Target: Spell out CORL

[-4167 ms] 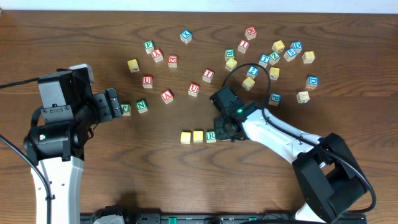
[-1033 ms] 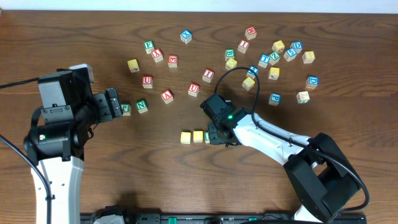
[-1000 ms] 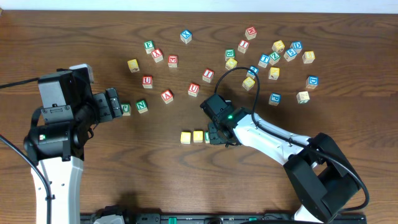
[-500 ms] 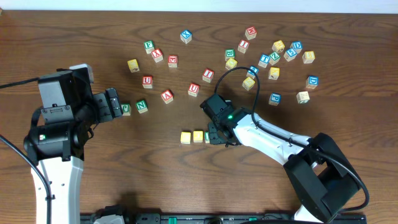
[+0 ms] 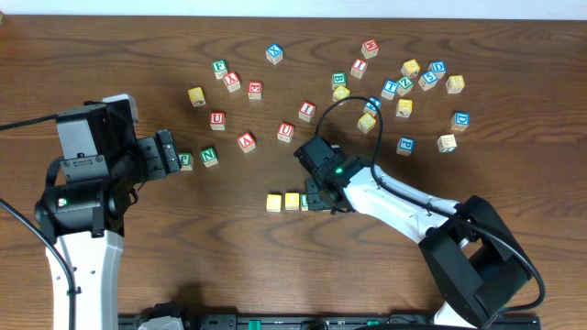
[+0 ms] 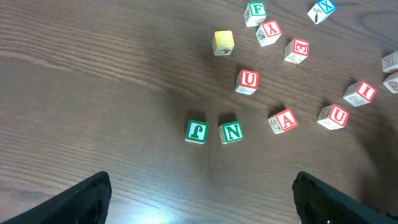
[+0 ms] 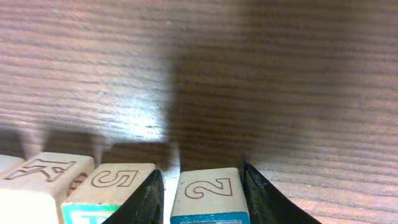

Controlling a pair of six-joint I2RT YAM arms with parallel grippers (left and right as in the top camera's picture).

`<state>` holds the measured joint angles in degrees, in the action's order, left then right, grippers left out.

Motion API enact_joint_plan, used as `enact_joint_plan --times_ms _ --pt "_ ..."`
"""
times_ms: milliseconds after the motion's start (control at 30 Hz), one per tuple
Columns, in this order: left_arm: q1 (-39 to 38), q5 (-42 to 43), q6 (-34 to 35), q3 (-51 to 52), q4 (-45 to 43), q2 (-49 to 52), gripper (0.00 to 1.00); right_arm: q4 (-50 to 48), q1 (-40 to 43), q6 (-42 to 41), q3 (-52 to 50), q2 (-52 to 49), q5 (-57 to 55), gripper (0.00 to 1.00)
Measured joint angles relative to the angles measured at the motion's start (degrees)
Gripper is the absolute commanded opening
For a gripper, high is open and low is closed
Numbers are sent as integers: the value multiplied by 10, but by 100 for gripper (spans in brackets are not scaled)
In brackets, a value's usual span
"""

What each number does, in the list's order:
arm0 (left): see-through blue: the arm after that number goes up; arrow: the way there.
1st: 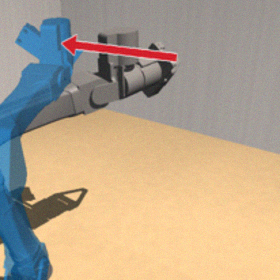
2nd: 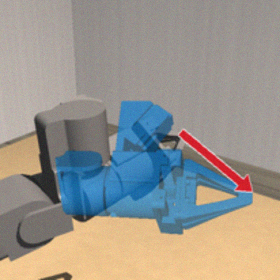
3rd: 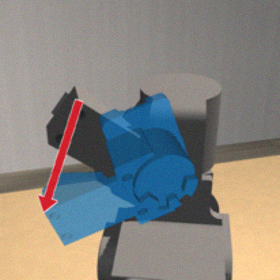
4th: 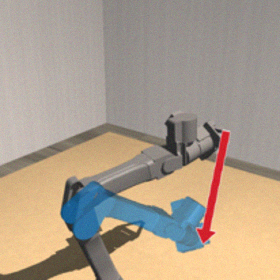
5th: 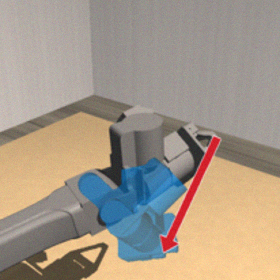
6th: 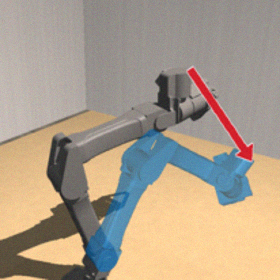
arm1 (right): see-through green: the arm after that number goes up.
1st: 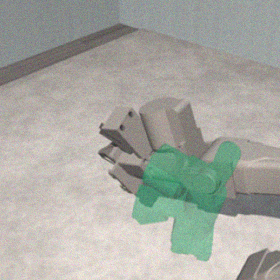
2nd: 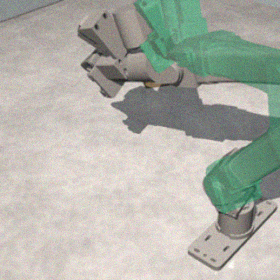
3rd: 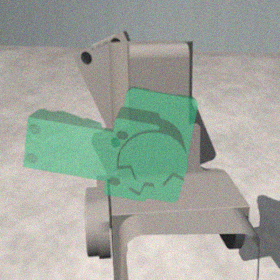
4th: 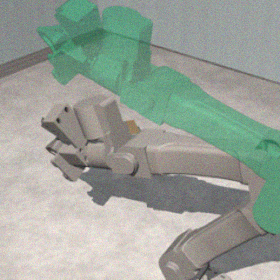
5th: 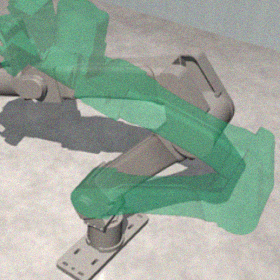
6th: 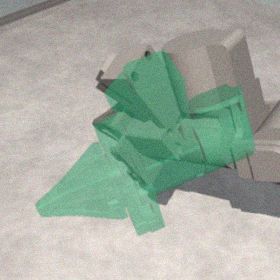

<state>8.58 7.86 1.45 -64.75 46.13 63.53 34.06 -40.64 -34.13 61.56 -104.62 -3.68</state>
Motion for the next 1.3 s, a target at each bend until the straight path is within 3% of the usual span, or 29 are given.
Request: enact_joint_plan --times_ms 1100,1167,1233,1300 --pt "0 0 0 0 0 0 92 72 14 9 72 0 -17 36" --pt "0 0 0 0 0 0 92 80 14 9 80 0 -30 25" --pt "0 0 0 0 0 0 92 82 14 12 87 0 -50 5" --pt "0 0 0 0 0 0 92 82 14 15 89 0 -68 1"
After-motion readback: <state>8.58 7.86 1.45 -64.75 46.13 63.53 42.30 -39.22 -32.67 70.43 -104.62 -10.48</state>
